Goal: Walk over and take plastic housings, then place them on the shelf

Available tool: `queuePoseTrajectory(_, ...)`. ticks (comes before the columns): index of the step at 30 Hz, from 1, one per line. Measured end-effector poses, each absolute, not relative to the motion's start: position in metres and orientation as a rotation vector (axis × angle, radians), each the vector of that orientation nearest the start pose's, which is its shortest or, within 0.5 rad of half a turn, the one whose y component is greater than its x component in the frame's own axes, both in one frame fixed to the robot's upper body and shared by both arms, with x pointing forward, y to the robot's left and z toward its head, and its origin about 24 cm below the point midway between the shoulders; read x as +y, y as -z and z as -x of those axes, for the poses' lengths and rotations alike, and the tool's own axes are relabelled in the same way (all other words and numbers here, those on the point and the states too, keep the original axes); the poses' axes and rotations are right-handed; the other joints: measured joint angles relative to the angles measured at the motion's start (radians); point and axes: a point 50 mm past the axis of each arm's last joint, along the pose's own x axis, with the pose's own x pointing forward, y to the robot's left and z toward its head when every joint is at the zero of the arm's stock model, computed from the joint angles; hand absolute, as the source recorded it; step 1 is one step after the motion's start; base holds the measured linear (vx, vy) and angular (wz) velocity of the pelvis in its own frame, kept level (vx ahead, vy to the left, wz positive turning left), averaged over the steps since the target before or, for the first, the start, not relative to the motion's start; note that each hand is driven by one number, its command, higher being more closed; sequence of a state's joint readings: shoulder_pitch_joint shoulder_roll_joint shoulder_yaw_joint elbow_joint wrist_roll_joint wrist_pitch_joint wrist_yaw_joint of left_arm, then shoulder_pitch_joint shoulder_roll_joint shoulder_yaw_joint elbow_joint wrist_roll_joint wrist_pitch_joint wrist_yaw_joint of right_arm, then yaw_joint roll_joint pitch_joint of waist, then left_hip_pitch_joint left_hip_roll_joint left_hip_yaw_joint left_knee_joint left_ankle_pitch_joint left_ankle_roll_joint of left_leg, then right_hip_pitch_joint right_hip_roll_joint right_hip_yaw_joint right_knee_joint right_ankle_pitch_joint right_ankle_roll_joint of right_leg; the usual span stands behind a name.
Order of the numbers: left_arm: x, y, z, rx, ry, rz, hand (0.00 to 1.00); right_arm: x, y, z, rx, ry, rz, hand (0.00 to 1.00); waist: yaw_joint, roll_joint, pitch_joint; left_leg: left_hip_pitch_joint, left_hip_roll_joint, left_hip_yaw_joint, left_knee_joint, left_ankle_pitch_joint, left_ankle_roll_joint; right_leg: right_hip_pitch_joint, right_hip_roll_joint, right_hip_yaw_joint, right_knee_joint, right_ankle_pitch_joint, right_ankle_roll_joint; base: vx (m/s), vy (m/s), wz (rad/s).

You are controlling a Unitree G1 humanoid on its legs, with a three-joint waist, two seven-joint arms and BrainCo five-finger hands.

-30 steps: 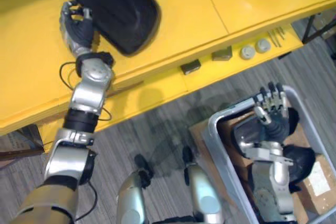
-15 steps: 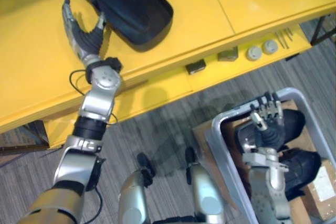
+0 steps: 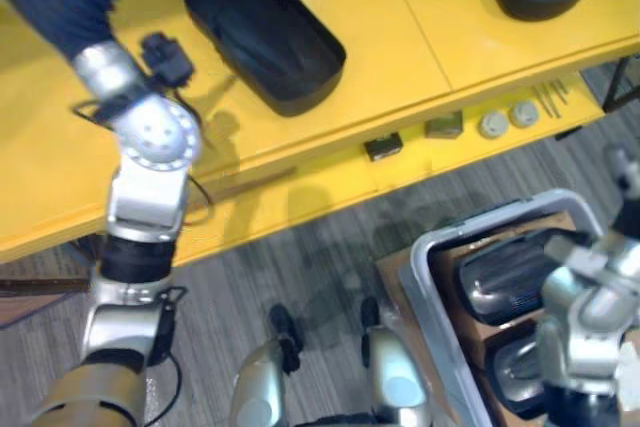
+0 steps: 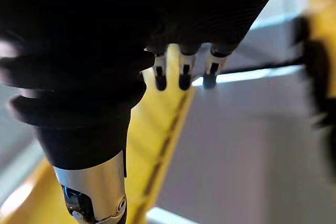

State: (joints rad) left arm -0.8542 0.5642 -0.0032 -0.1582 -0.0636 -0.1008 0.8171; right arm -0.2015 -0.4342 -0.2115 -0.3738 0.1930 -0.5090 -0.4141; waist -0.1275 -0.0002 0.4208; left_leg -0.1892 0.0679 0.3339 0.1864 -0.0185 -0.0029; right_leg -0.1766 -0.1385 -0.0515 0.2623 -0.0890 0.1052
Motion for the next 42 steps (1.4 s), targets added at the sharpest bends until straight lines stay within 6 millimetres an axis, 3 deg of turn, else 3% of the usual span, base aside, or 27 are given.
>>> queuePoseTrajectory(3,0.214,-0.339,-0.263,-1.227,-0.594,0.009,0.0,-0.222,-0.25,-0.228,-1.153,0.318,0.227,0.0,0.009,0.018,-0.067,0.027,-0.016,-0.024,-0.058,0.03,-0.002,0.027,-0.006,-0.031,-0.021,0.0,-0.001,0.04,-0.02,0.24)
queuePoseTrajectory(7,0.255,-0.292,-0.235,-1.141,-0.712,-0.062,0.0,-0.222,-0.25,-0.244,-1.061,0.254,0.506,0.0,0.029,0.042,-0.131,0.061,-0.029,-0.071,-0.092,0.043,-0.004,0.095,-0.013,-0.084,-0.059,-0.002,-0.003,0.06,-0.004,0.33)
queuePoseTrajectory(10,0.282,-0.257,-0.221,-1.005,-0.835,-0.119,0.0,-0.229,-0.248,-0.257,-0.954,0.22,0.704,0.0,0.061,0.042,-0.141,0.07,-0.036,-0.112,-0.102,0.056,-0.009,0.133,-0.013,-0.126,-0.083,-0.002,-0.003,0.0,-0.01,0.43)
queuePoseTrajectory(13,0.31,-0.21,-0.212,-0.774,-0.973,-0.17,0.0,-0.234,-0.241,-0.274,-0.825,0.184,0.867,0.0,0.103,0.033,-0.147,0.083,-0.043,-0.142,-0.144,0.085,-0.013,0.147,-0.013,-0.16,-0.101,-0.001,-0.006,-0.06,-0.002,0.33)
queuePoseTrajectory(18,0.341,-0.095,-0.201,-0.192,-1.106,-0.166,0.0,-0.223,-0.237,-0.295,-0.73,0.09,1.034,0.0,0.141,0.017,-0.144,0.058,-0.047,-0.186,-0.154,0.104,-0.011,0.157,-0.013,-0.2,-0.125,0.013,-0.007,-0.02,0.015,0.25)
queuePoseTrajectory(20,0.342,-0.044,-0.185,0.032,-1.124,-0.16,0.0,-0.228,-0.238,-0.302,-0.687,0.095,0.975,0.0,0.162,0.002,-0.139,0.042,-0.047,-0.189,-0.151,0.106,-0.01,0.155,-0.011,-0.205,-0.139,0.03,-0.005,0.02,0.021,0.04)
queuePoseTrajectory(21,0.341,-0.03,-0.181,0.094,-1.114,-0.158,0.0,-0.231,-0.238,-0.304,-0.675,0.102,0.962,0.0,0.168,-0.002,-0.136,0.042,-0.048,-0.189,-0.151,0.106,-0.009,0.155,-0.012,-0.205,-0.14,0.031,-0.005,0.02,0.03,0.03)
queuePoseTrajectory(23,0.33,0.022,-0.158,0.325,-1.061,-0.103,0.0,-0.231,-0.242,-0.315,-0.653,0.095,0.917,0.0,0.184,-0.01,-0.126,0.039,-0.053,-0.192,-0.151,0.106,-0.009,0.153,-0.016,-0.208,-0.141,0.03,-0.006,0.01,0.031,0.05)
queuePoseTrajectory(24,0.326,0.034,-0.153,0.373,-1.049,-0.071,0.0,-0.229,-0.244,-0.317,-0.655,0.08,0.875,0.0,0.189,-0.008,-0.125,0.036,-0.053,-0.193,-0.149,0.106,-0.009,0.15,-0.017,-0.209,-0.141,0.03,-0.007,0.0,0.025,0.04)
queuePoseTrajectory(26,0.311,0.07,-0.137,0.514,-0.999,0.014,0.0,-0.214,-0.256,-0.326,-0.68,-0.051,0.597,0.0,0.203,0.006,-0.098,0.03,-0.053,-0.195,-0.14,0.105,-0.008,0.145,-0.018,-0.209,-0.131,0.029,-0.008,0.0,0.0,0.0)
queuePoseTrajectory(28,0.298,0.089,-0.128,0.605,-0.953,0.032,0.0,-0.199,-0.258,-0.336,-0.672,-0.151,0.396,0.0,0.209,0.024,-0.081,0.031,-0.051,-0.195,-0.135,0.105,-0.008,0.145,-0.018,-0.21,-0.127,0.029,-0.008,0.0,0.0,0.0)
queuePoseTrajectory(32,0.281,0.11,-0.117,0.716,-0.86,0.08,0.0,-0.17,-0.251,-0.352,-0.634,-0.312,0.156,0.0,0.225,0.066,-0.038,0.032,-0.043,-0.202,-0.122,0.106,-0.01,0.146,-0.017,-0.212,-0.109,0.025,-0.011,0.0,0.0,0.0)
queuePoseTrajectory(36,0.27,0.126,-0.103,0.829,-0.811,0.106,0.0,-0.153,-0.242,-0.357,-0.609,-0.382,0.042,0.0,0.226,0.073,-0.013,0.035,-0.041,-0.215,-0.124,0.109,-0.014,0.144,-0.018,-0.222,-0.089,0.006,-0.015,0.0,-0.017,0.08)
queuePoseTrajectory(42,0.252,0.133,-0.102,0.876,-0.718,0.144,0.0,-0.134,-0.265,-0.367,-0.622,-0.435,-0.179,0.0,0.232,0.087,-0.002,0.037,-0.042,-0.227,-0.134,0.116,-0.021,0.145,-0.019,-0.233,-0.068,-0.006,-0.015,0.03,-0.016,0.05)
